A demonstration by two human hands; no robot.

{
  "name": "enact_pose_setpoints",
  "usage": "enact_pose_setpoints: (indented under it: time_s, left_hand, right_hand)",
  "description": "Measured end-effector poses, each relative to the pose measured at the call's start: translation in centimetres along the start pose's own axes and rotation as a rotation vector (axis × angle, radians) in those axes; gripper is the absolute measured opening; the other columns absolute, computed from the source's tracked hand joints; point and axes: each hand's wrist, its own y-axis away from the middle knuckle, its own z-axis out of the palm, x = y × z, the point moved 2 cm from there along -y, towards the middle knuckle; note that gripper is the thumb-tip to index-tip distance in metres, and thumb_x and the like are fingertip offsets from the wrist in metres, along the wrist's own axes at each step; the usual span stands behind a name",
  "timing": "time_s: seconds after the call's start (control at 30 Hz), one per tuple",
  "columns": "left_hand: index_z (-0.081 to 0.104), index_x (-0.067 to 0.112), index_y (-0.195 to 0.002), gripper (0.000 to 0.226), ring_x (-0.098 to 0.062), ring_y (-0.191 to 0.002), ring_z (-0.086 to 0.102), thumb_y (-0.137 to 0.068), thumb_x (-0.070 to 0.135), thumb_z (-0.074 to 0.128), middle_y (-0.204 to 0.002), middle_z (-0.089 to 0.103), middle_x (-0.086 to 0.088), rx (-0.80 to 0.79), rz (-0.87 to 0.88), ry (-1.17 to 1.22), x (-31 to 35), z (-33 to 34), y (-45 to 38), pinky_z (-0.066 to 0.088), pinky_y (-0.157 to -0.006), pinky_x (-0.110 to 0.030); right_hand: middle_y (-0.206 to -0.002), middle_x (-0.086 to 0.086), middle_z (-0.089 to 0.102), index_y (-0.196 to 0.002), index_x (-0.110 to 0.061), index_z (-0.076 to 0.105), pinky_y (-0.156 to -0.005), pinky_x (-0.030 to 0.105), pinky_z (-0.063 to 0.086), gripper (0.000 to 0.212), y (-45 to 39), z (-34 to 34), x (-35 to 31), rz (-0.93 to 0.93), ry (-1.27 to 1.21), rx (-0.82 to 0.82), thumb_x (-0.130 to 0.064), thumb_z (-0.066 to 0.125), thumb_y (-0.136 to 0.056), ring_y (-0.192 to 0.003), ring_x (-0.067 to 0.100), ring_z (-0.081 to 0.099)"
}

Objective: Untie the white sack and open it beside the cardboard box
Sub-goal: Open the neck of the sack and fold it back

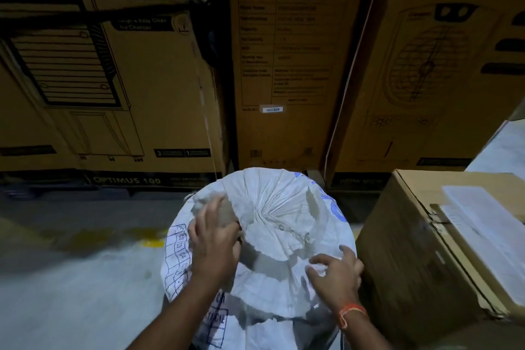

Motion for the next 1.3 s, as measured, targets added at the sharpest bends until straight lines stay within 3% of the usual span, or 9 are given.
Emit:
enact_pose_setpoints:
  time_s: [0.17, 0.3, 0.43, 0.57, 0.73, 0.9, 1.1, 1.2, 1.3]
  left_hand:
    - [0.07, 0.031, -0.07, 0.017, -0.035, -0.161, 0.012, -0.063, 0.027, 0.084, -0.175, 0.018, -0.007, -0.071, 0.321, -0.11, 1.3, 1.2, -4.1, 0.016, -0.117, -0.062]
    - [0.078, 0.031, -0.093, 0.022, -0.023, -0.133, 0.059, -0.071, 0.028, 0.08, -0.138, 0.065, 0.003, -0.345, 0.465, -0.157, 2.1, 2.6, -8.7, 0.032, -0.106, -0.049]
    - [0.073, 0.033, -0.105, 0.022, -0.011, -0.096, 0.071, -0.087, 0.023, 0.08, -0.107, 0.073, 0.016, -0.536, -0.016, 0.564, 0.3, 2.0, -12.8, 0.052, -0.077, -0.026]
    - [0.075, 0.019, -0.111, 0.023, -0.015, -0.079, 0.06, -0.089, 0.015, 0.078, -0.102, 0.069, 0.008, -0.641, -0.355, 0.947, -5.1, 2.6, -15.2, 0.047, -0.067, -0.027]
    - [0.076, -0.004, -0.106, 0.032, -0.01, -0.058, 0.056, -0.082, -0.005, 0.055, -0.082, 0.067, -0.006, -0.731, -0.426, 1.033, -8.3, 3.2, -15.2, 0.038, -0.046, -0.02]
    - [0.08, 0.005, -0.107, 0.042, -0.025, -0.094, 0.066, -0.083, -0.004, 0.047, -0.106, 0.078, -0.009, -0.643, -0.568, 1.179, -10.3, 5.6, -15.3, 0.047, -0.069, -0.027]
    - [0.076, 0.003, -0.122, 0.043, -0.033, -0.112, 0.072, -0.08, 0.007, 0.067, -0.123, 0.077, -0.012, -0.544, -0.675, 1.464, -13.3, 7.6, -15.9, 0.058, -0.094, -0.043]
    - [0.079, 0.008, -0.115, 0.027, -0.024, -0.104, 0.072, -0.091, 0.006, 0.068, -0.119, 0.076, -0.009, -0.447, -0.673, 1.278, -14.7, 9.5, -16.0, 0.059, -0.088, -0.031]
    - [0.081, 0.02, -0.094, 0.027, -0.014, -0.082, 0.072, -0.097, 0.0, 0.063, -0.117, 0.076, -0.007, -0.506, -0.522, 0.713, -14.0, 11.8, -15.6, 0.058, -0.067, -0.024]
  right_hand:
    - [-0.17, 0.002, 0.002, -0.118, -0.046, 0.07, -0.118, 0.049, 0.022, 0.035, -5.4, 0.1, -1.0, -0.213, 0.127, 0.006, -0.041, 0.075, -0.084, -0.151, 0.029, 0.005]
    - [-0.169, -0.009, -0.005, -0.152, -0.047, 0.034, -0.118, 0.047, 0.024, 0.074, -9.0, 0.0, -2.7, -0.459, 0.158, -0.06, -0.043, 0.069, -0.087, -0.156, 0.027, 0.006]
    - [-0.167, -0.01, 0.013, -0.161, -0.032, 0.014, -0.119, 0.022, 0.015, 0.088, -12.2, -1.4, -7.5, -0.647, 0.031, -0.173, -0.031, 0.067, -0.091, -0.156, 0.019, 0.016]
    - [-0.169, -0.001, 0.02, -0.161, -0.034, 0.015, -0.126, 0.039, 0.019, 0.089, -15.7, -2.1, -10.6, -0.638, 0.056, -0.192, -0.041, 0.068, -0.09, -0.155, 0.024, 0.016]
    - [-0.143, 0.0, 0.046, -0.116, -0.038, 0.068, -0.112, 0.051, 0.037, 0.03, -18.9, -1.7, -12.4, -0.667, 0.114, -0.116, -0.048, 0.069, -0.087, -0.142, 0.026, 0.029]
    - [-0.145, 0.003, 0.047, -0.151, -0.031, 0.03, -0.109, 0.051, 0.032, 0.09, -20.8, -0.8, -13.9, -0.702, 0.31, -0.294, -0.044, 0.077, -0.075, -0.138, 0.026, 0.035]
    - [-0.107, 0.002, 0.072, -0.122, -0.038, 0.055, -0.095, 0.045, 0.05, 0.044, -25.7, 0.1, -12.8, -0.492, -0.02, -0.143, -0.032, 0.077, -0.084, -0.103, 0.026, 0.068]
    - [-0.096, 0.004, 0.071, -0.107, -0.032, 0.058, -0.086, 0.046, 0.055, 0.034, -27.6, 0.4, -11.9, -0.33, -0.149, 0.038, -0.031, 0.08, -0.082, -0.09, 0.027, 0.068]
    - [-0.09, 0.004, 0.066, -0.114, -0.027, 0.057, -0.084, 0.042, 0.052, 0.035, -27.4, 2.3, -11.9, -0.307, -0.001, -0.004, -0.027, 0.076, -0.085, -0.101, 0.033, 0.064]
